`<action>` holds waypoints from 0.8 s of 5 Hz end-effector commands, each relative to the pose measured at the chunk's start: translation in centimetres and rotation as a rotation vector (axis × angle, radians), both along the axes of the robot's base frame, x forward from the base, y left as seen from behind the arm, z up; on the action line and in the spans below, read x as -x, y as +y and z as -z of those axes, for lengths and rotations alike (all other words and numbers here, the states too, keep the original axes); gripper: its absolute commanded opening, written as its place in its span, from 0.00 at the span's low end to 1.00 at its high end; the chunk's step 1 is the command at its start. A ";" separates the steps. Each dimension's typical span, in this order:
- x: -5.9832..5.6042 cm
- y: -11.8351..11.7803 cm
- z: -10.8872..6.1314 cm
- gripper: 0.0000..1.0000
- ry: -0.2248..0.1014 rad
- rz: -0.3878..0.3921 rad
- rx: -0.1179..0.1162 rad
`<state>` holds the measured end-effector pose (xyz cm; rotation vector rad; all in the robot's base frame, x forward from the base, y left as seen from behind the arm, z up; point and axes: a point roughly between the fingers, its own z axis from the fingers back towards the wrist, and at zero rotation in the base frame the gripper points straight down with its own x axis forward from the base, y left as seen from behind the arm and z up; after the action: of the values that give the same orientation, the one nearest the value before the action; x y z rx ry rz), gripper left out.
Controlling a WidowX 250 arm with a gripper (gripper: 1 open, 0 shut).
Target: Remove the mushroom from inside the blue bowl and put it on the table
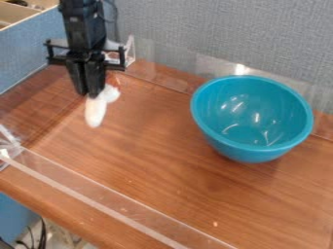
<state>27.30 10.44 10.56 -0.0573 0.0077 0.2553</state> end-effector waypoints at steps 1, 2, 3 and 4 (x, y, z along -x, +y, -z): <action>0.0 -0.7 -0.7 0.00 -0.044 0.012 -0.026; 0.0 -1.2 0.4 0.00 -0.027 0.017 -0.024; 0.0 -1.6 1.2 0.00 -0.015 0.017 -0.018; 0.1 -1.9 1.7 1.00 -0.007 0.016 -0.008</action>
<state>26.93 8.64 8.04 -0.0592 0.0306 0.2510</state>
